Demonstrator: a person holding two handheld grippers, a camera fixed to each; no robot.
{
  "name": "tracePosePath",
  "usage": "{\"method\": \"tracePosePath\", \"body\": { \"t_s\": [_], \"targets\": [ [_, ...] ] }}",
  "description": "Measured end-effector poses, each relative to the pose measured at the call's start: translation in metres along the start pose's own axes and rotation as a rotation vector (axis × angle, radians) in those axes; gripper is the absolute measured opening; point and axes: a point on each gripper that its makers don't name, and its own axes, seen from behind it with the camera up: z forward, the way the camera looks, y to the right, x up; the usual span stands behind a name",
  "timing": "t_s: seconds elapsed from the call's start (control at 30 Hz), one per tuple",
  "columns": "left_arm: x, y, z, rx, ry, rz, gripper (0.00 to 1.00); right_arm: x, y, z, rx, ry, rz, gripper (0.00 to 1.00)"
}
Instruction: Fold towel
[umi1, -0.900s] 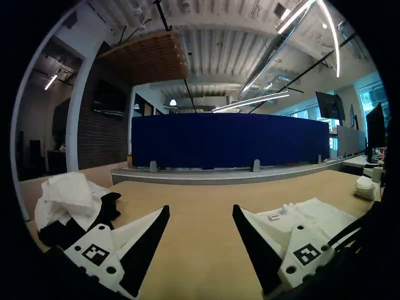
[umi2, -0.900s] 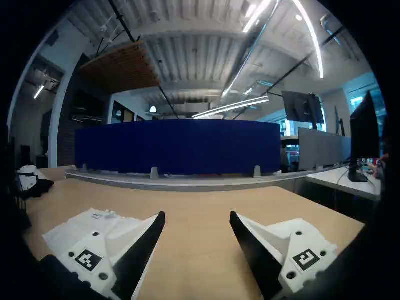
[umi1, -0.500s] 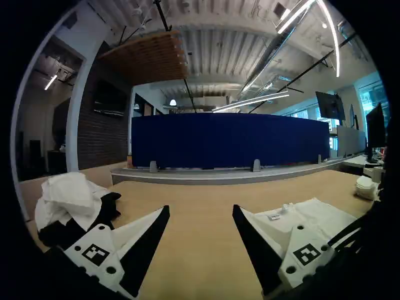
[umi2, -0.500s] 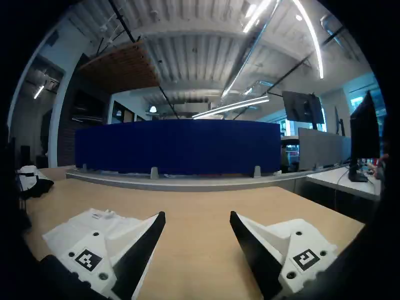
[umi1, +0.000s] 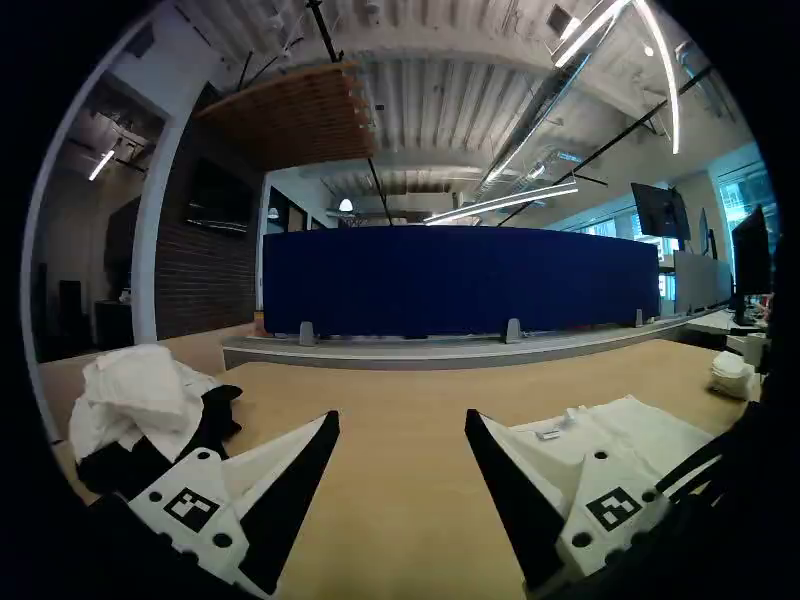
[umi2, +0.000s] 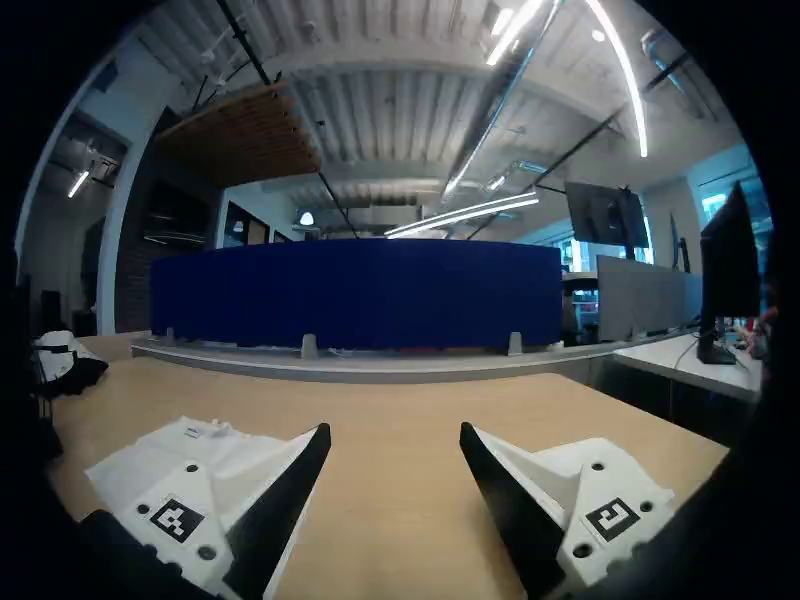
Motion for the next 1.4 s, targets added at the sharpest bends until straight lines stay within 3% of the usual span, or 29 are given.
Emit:
{"method": "tracePosePath", "body": {
  "t_s": [0.2, 0.3, 0.5, 0.7, 0.8, 1.0, 1.4],
  "targets": [
    [0.001, 0.001, 0.003, -0.016, -0.004, 0.001, 0.93, -0.002, -0.001, -0.001, 0.010, -0.013, -0.002, 1.00],
    [0.004, -0.002, 0.004, 0.000, -0.012, 0.008, 0.93, 0.016, -0.003, -0.002, 0.017, -0.012, -0.007, 1.00],
    [0.043, 0.014, 0.003, -0.037, -0.023, 0.030, 0.93, 0.065, -0.006, 0.000, 0.045, -0.006, -0.019, 1.00],
    [0.079, 0.025, 0.005, -0.083, -0.094, 0.056, 0.93, 0.094, -0.019, -0.002, 0.111, -0.066, -0.033, 1.00],
    [0.094, 0.037, 0.004, -0.132, -0.130, 0.072, 0.94, 0.099, -0.022, -0.004, 0.130, -0.114, -0.048, 1.00],
    [0.114, 0.056, -0.001, -0.207, -0.205, 0.118, 0.94, 0.123, -0.023, -0.007, 0.129, -0.139, -0.041, 1.00],
    [0.135, 0.077, -0.013, -0.270, -0.273, 0.223, 0.94, 0.151, -0.040, -0.018, 0.185, -0.175, -0.067, 1.00]
  ]
}}
